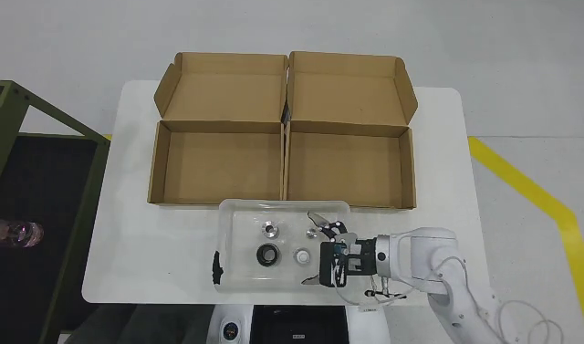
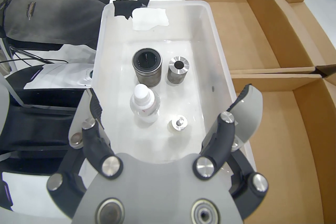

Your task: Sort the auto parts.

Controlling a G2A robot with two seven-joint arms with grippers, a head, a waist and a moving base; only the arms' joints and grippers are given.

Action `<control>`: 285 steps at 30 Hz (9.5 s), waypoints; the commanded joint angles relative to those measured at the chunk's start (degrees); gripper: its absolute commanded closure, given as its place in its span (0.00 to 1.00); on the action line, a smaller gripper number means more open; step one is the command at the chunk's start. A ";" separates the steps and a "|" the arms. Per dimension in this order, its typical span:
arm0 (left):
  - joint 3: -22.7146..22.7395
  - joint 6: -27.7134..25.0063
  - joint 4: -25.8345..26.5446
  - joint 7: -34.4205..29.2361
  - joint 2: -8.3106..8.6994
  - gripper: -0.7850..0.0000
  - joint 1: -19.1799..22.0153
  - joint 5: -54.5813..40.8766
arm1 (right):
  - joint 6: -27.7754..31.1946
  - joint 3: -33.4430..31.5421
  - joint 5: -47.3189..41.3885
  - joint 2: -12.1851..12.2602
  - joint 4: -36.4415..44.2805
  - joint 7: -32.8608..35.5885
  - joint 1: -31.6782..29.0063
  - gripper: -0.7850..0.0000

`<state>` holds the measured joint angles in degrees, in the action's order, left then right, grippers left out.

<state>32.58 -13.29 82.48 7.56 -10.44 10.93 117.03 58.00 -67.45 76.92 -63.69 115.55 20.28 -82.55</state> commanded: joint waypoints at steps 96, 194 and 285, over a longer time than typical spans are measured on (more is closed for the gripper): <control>0.00 0.00 0.00 0.00 0.00 0.00 0.00 0.00 | 0.00 -0.99 -2.40 5.79 -2.37 -15.43 10.96 1.00; 0.00 0.00 0.00 0.00 0.00 0.00 0.00 0.00 | -14.19 11.49 -6.91 -1.18 -30.53 -12.32 34.79 0.24; 0.00 0.00 0.00 0.00 0.00 0.00 0.00 0.00 | -11.33 19.74 5.94 2.18 -5.57 25.91 16.91 0.98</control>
<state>32.58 -13.29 82.48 7.56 -10.44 10.93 117.03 46.59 -47.77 82.95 -61.49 109.99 46.16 -65.70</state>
